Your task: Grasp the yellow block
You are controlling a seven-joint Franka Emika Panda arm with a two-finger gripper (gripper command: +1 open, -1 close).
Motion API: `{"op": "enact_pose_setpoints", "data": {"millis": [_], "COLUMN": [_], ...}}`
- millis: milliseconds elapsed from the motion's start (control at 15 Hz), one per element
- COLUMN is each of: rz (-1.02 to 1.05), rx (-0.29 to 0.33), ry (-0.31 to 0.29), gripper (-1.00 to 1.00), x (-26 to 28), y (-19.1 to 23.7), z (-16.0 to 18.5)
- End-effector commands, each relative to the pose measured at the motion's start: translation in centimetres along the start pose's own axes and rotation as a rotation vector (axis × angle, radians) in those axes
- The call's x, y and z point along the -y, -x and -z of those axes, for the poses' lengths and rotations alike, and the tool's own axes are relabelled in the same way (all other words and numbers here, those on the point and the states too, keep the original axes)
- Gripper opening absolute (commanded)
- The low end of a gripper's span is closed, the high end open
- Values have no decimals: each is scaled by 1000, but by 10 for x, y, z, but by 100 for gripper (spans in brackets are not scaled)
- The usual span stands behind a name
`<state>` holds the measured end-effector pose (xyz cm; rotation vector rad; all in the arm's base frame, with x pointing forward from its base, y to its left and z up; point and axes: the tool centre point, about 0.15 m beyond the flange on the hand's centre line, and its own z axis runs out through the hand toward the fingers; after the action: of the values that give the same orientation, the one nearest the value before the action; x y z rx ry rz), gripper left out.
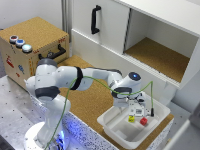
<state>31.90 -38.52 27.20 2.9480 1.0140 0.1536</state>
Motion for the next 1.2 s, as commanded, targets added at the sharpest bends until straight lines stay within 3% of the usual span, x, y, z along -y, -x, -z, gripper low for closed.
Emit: {"op": "enact_pose_setpoints", "data": {"millis": [0,400,800,867,1133], "rz": [-4,27,-15,-39,-46], "rx": [-72,-23,-15,-21,-19], "ry": [-33,-95,-113,-117,-112], "gripper": [100,100,100,-100,-100], "x": [-42,-55,-58,-59,-59], "y": [2,-1,-1,2,3], "z": [-37,-68,-81,-83,-79]}}
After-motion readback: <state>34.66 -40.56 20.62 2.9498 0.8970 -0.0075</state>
